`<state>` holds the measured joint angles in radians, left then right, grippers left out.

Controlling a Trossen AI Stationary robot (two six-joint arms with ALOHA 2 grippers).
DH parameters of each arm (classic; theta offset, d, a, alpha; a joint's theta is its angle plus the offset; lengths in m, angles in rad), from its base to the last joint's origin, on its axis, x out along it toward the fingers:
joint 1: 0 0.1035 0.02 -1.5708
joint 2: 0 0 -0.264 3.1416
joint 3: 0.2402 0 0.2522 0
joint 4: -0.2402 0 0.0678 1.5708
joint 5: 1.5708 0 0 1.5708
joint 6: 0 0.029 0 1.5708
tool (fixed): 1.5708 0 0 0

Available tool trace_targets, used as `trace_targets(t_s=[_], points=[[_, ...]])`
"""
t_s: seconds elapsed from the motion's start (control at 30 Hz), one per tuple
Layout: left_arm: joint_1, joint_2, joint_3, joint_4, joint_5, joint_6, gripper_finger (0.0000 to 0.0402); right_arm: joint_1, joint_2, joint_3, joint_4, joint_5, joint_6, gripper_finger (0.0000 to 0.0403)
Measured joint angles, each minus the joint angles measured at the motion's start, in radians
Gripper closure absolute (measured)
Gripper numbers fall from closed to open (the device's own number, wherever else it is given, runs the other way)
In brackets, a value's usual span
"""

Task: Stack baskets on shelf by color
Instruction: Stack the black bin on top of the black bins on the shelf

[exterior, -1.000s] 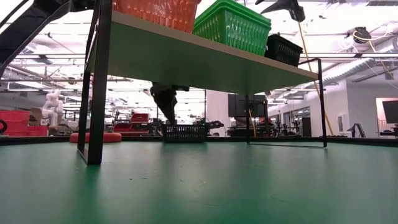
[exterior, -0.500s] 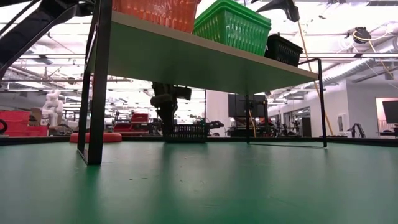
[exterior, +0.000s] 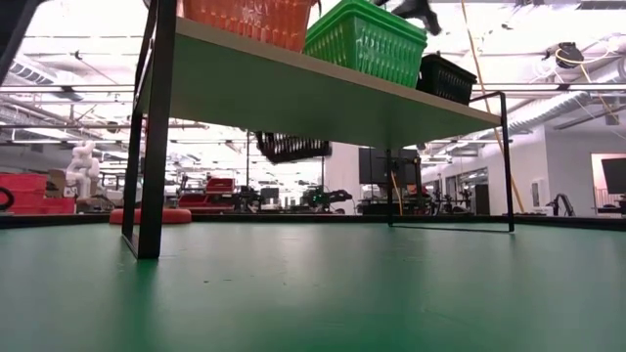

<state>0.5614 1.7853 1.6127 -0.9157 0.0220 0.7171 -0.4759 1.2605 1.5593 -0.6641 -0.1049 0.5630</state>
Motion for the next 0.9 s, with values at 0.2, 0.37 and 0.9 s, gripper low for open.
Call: trace_targets(t_s=[0.2, 0.37, 0.9], points=[[-0.072, -0.112, 0.001, -0.003, -0.060, 0.065, 0.0391, 0.000, 0.166, 0.167, -0.015, -0.001, -0.204, 0.0277], [-0.144, -0.157, 0.001, -0.011, -0.111, 0.058, 0.0395, 0.000, 0.252, 0.276, -0.033, 0.005, -0.421, 0.0269], [-0.339, -0.165, 0.001, 0.001, -0.240, 0.037, 0.0395, 0.012, 0.293, 0.183, -0.081, 0.026, -0.654, 0.0277]])
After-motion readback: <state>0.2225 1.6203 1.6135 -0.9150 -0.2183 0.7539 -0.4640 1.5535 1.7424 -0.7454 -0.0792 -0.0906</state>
